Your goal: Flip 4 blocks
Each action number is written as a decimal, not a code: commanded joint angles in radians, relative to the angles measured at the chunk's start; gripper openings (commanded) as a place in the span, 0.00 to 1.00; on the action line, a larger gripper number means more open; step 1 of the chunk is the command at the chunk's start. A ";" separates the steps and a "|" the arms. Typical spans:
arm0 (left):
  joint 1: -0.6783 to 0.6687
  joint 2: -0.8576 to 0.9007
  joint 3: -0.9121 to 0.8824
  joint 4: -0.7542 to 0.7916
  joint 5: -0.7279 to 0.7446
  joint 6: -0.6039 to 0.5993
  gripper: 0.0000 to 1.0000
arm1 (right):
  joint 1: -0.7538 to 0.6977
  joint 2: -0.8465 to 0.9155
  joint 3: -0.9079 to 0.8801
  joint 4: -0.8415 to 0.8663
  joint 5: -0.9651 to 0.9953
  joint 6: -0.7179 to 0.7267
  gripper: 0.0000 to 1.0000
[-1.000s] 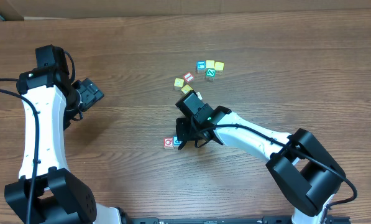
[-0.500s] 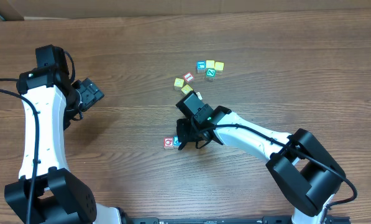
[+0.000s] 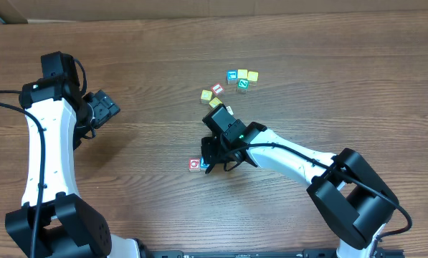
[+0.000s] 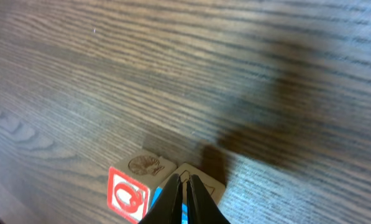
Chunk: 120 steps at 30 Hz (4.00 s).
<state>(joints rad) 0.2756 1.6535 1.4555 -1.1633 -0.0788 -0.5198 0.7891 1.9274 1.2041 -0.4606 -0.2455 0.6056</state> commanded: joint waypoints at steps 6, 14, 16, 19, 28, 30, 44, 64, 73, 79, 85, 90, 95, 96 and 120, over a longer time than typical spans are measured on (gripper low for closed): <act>0.000 0.002 0.006 0.000 0.001 0.015 1.00 | 0.008 0.005 0.011 -0.016 -0.035 -0.012 0.07; 0.000 0.002 0.006 0.000 0.002 0.015 1.00 | 0.002 0.005 0.015 0.006 0.002 -0.042 0.08; 0.000 0.002 0.006 0.000 0.001 0.015 1.00 | -0.018 -0.001 0.028 -0.005 0.023 -0.042 0.08; 0.000 0.002 0.006 0.000 0.001 0.015 1.00 | -0.051 -0.028 0.045 -0.027 -0.024 -0.043 0.08; 0.000 0.002 0.006 0.000 0.001 0.015 1.00 | -0.071 -0.030 0.078 0.022 -0.069 -0.096 0.08; 0.000 0.002 0.006 0.000 0.001 0.015 1.00 | -0.071 -0.021 0.095 0.017 -0.048 -0.100 0.08; 0.000 0.002 0.006 0.000 0.001 0.015 1.00 | 0.024 0.062 0.109 0.054 -0.036 -0.140 0.07; 0.000 0.002 0.006 0.000 0.001 0.015 1.00 | -0.013 0.041 0.159 -0.066 0.032 -0.142 0.10; 0.000 0.002 0.006 0.000 0.001 0.015 1.00 | -0.101 0.014 0.177 -0.299 0.030 -0.008 0.04; 0.000 0.002 0.006 0.000 0.001 0.015 1.00 | -0.087 0.014 0.123 -0.349 -0.011 0.037 0.04; 0.000 0.002 0.006 0.000 0.001 0.015 1.00 | -0.061 0.014 0.079 -0.278 -0.021 0.077 0.04; 0.000 0.002 0.006 0.000 0.001 0.015 1.00 | -0.049 0.014 0.079 -0.257 -0.049 0.077 0.04; 0.000 0.002 0.006 0.000 0.001 0.015 1.00 | -0.042 0.014 0.079 -0.243 -0.067 0.077 0.04; 0.000 0.002 0.006 0.000 0.001 0.015 1.00 | -0.042 0.014 0.079 -0.240 -0.081 0.077 0.04; 0.000 0.002 0.006 0.000 0.001 0.015 1.00 | -0.085 0.014 0.132 -0.204 -0.035 -0.035 0.10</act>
<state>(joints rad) 0.2756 1.6535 1.4555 -1.1633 -0.0788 -0.5198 0.7364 1.9774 1.2900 -0.6453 -0.3206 0.6563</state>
